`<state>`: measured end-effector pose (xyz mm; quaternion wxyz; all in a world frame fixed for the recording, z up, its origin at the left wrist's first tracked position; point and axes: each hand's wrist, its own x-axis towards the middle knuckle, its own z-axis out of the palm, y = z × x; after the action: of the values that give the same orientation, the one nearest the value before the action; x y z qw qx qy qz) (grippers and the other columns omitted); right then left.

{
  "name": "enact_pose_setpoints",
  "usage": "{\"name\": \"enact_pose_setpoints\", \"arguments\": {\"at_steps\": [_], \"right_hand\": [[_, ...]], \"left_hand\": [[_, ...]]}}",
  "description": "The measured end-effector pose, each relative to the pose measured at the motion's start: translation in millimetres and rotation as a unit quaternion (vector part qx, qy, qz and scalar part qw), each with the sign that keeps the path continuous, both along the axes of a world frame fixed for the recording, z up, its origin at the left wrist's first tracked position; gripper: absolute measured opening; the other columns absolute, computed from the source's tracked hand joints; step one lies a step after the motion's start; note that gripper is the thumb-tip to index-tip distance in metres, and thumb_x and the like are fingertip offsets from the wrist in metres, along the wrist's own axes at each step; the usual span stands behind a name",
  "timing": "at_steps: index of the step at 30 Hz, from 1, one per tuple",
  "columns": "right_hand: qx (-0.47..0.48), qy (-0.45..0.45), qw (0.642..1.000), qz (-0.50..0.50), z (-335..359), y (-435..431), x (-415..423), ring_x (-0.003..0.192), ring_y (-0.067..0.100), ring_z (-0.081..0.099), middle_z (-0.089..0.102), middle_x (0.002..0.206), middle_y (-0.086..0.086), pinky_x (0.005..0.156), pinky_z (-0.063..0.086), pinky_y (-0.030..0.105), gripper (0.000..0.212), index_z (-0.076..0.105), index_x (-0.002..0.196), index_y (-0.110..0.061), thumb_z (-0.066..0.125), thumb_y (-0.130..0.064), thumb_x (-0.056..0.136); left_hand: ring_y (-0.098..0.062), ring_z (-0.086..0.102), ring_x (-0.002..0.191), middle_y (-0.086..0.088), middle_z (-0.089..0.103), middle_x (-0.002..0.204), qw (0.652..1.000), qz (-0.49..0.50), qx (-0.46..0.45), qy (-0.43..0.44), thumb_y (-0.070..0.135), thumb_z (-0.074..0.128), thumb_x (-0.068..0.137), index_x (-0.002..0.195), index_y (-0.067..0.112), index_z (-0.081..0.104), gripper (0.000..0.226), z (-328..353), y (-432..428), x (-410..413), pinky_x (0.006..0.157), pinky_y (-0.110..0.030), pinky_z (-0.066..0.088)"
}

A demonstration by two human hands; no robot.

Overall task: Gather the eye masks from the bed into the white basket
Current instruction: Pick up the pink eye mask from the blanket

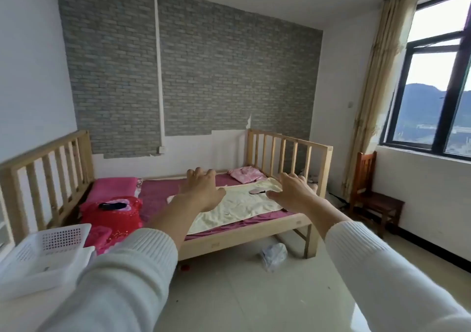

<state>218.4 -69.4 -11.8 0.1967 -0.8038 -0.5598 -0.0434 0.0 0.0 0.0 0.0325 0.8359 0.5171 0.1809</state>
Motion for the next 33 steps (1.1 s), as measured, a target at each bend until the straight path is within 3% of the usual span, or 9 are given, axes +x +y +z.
{"name": "enact_pose_setpoints", "arguments": {"at_steps": [4, 14, 25, 33], "right_hand": [[0.012, 0.001, 1.000, -0.001, 5.9, 61.8, 46.6, 0.126, 0.029, 0.041, 0.051, 0.133, 0.005, 0.105, 0.031, 0.060, 0.059, 0.044, 0.129, -0.020, 0.057, -0.054, 0.082], [-0.019, -0.010, 1.000, 0.002, -45.7, 225.2, 149.2, 0.134, 0.033, 0.034, 0.043, 0.146, 0.007, 0.106, 0.025, 0.064, 0.069, 0.034, 0.140, -0.022, 0.053, -0.055, 0.082], [-0.056, -0.003, 0.998, -0.038, -79.4, 474.7, 283.8, 0.129, 0.030, 0.037, 0.047, 0.140, 0.007, 0.103, 0.028, 0.058, 0.064, 0.038, 0.138, -0.022, 0.053, -0.053, 0.083], [-0.088, 0.001, 0.993, -0.083, -100.0, 610.2, 407.7, 0.132, 0.031, 0.033, 0.044, 0.142, 0.009, 0.106, 0.028, 0.059, 0.065, 0.035, 0.138, -0.017, 0.054, -0.051, 0.085]], "left_hand": [[-0.032, 0.028, 0.134, -0.011, 0.038, 0.142, 1.000, 0.000, -0.001, 0.002, 0.043, 0.045, 0.089, 0.139, 0.017, 0.037, 0.057, 5.6, 60.1, 50.1, 0.100, -0.050, 0.040], [-0.031, 0.026, 0.135, -0.010, 0.035, 0.145, 0.999, -0.022, -0.025, 0.043, 0.043, 0.045, 0.089, 0.140, 0.017, 0.036, 0.058, -40.4, 227.8, 174.8, 0.108, -0.050, 0.032], [-0.031, 0.029, 0.132, -0.010, 0.036, 0.144, 0.995, -0.055, -0.026, 0.078, 0.044, 0.046, 0.087, 0.138, 0.017, 0.038, 0.058, -90.8, 493.7, 320.7, 0.104, -0.049, 0.035], [-0.031, 0.032, 0.129, -0.011, 0.038, 0.142, 0.992, -0.096, -0.027, 0.072, 0.040, 0.045, 0.086, 0.134, 0.016, 0.042, 0.053, -113.2, 648.0, 449.0, 0.103, -0.048, 0.037]]}}
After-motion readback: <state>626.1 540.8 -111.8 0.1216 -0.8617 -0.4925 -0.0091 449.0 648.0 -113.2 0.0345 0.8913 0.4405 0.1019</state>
